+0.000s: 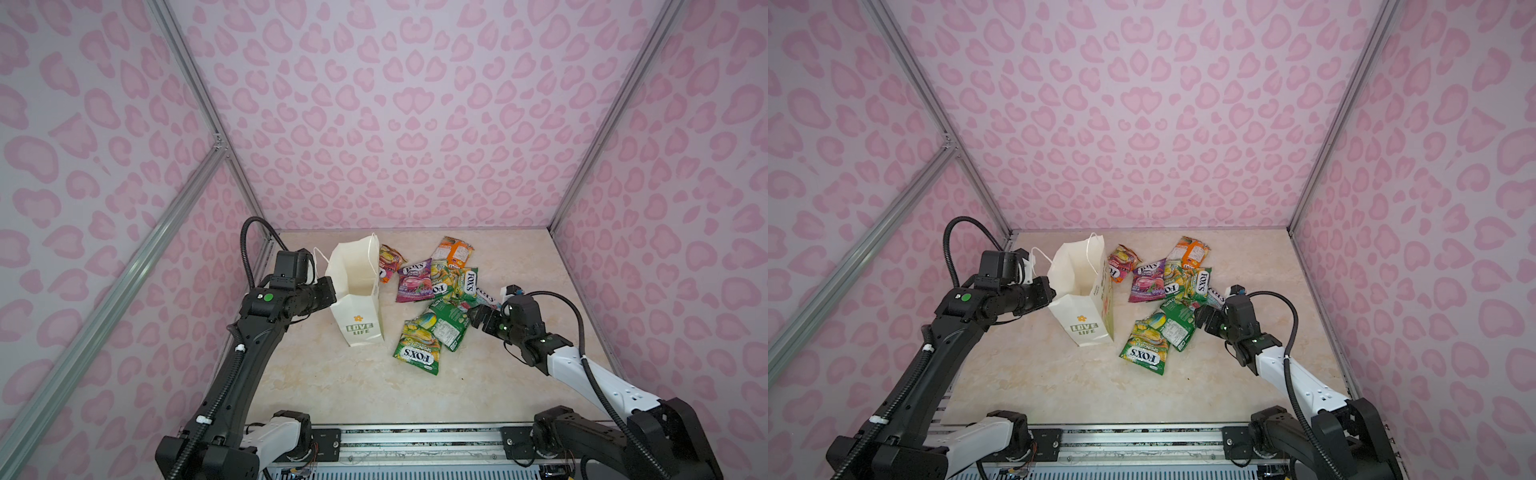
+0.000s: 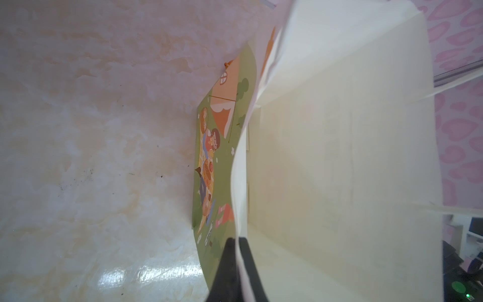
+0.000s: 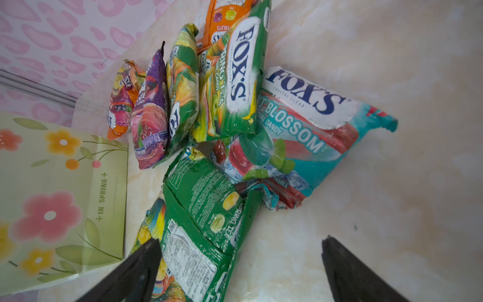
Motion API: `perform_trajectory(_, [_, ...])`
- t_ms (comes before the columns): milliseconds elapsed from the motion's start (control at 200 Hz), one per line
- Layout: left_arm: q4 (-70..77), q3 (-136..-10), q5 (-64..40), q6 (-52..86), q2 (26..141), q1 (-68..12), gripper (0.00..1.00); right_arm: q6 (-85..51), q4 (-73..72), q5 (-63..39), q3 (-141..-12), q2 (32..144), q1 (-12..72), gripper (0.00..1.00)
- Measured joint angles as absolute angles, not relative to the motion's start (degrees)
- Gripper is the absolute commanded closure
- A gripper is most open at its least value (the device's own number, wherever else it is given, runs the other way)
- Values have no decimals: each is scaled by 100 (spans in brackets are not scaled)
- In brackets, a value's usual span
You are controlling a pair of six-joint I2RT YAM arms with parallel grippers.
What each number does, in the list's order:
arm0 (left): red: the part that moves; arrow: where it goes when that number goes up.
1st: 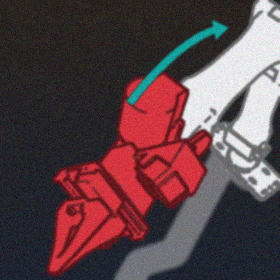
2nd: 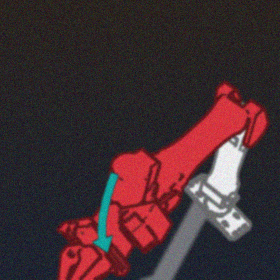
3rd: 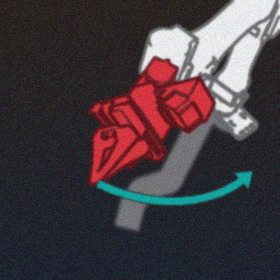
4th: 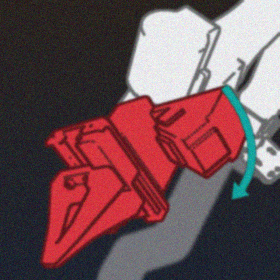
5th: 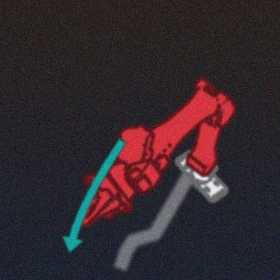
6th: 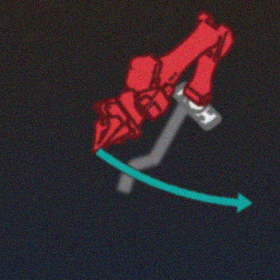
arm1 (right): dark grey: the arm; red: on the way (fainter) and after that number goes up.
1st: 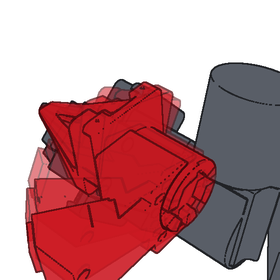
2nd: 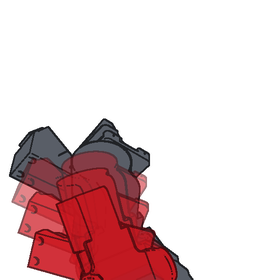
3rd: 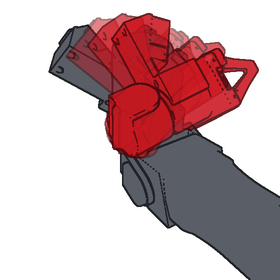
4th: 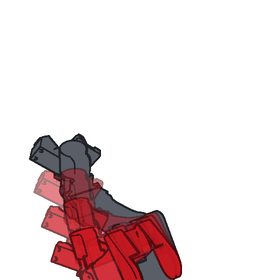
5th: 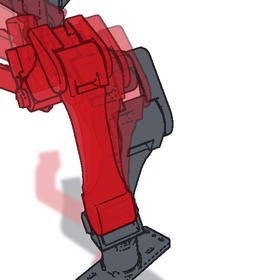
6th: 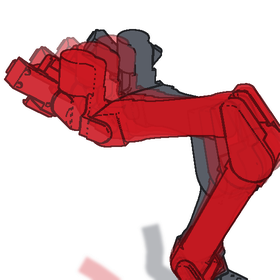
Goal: Place the snacks into the paper bag
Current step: Place the paper bag at the middle-left of the table, then pick up the snack at the center of the table.
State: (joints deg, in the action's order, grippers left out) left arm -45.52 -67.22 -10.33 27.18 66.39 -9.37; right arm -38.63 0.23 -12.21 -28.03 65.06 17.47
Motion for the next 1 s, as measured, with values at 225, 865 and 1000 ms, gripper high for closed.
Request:
perform_trajectory(225, [-4180,-6519,-1219,2687,6549,-937,97,-4071,-290,-1470,-2578,6928,1949,9])
perform_trajectory(865, [-4584,-6987,-1083,2792,6617,-985,97,-4674,-1664,-2204,-2589,8274,2036,44])
perform_trajectory(1000, [-4731,-7188,-932,2814,6764,-1098,97,-4674,-1817,-2200,-2547,8326,2036,54])
